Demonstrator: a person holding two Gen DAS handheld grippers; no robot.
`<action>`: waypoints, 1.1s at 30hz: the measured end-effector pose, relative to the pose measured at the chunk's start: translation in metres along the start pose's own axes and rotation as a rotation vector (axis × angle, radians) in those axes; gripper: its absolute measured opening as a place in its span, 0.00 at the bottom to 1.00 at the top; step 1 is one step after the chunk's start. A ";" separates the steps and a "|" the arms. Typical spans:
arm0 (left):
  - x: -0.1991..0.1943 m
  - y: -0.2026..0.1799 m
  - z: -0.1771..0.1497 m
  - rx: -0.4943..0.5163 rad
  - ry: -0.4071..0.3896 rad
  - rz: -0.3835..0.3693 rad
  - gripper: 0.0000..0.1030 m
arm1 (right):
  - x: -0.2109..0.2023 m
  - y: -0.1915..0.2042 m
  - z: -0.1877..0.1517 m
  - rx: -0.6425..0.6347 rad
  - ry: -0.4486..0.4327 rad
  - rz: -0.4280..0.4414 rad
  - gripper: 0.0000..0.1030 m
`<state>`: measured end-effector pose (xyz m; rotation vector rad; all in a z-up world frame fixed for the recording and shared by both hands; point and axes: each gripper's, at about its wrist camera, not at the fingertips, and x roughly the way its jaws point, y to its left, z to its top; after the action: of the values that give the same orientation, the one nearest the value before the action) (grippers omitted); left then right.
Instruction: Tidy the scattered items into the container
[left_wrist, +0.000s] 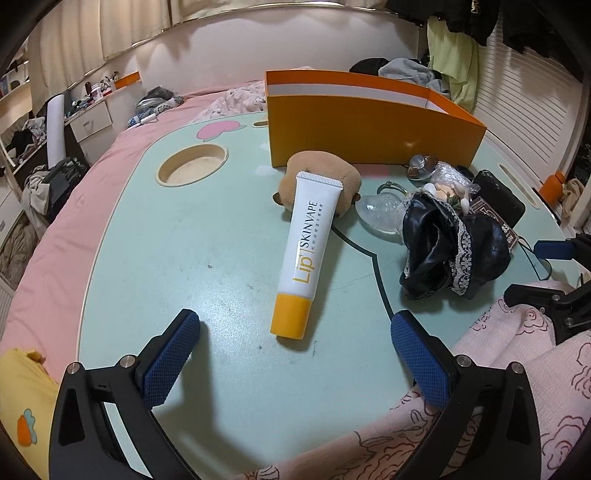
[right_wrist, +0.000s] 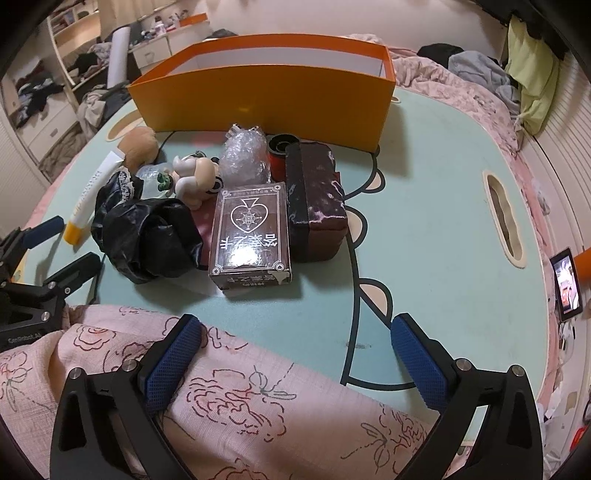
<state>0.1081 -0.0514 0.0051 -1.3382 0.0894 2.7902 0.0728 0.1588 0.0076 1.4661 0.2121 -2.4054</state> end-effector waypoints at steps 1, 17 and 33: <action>0.000 0.000 0.000 0.000 0.000 0.000 1.00 | 0.000 0.000 0.000 -0.002 -0.002 0.005 1.00; 0.000 0.000 0.000 0.002 -0.001 -0.002 1.00 | -0.002 0.000 -0.001 -0.010 0.000 0.017 1.00; -0.001 0.000 -0.001 0.003 -0.003 -0.002 1.00 | -0.002 -0.002 -0.001 -0.023 -0.018 0.016 1.00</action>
<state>0.1091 -0.0515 0.0051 -1.3334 0.0923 2.7893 0.0739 0.1610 0.0091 1.4297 0.2224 -2.3948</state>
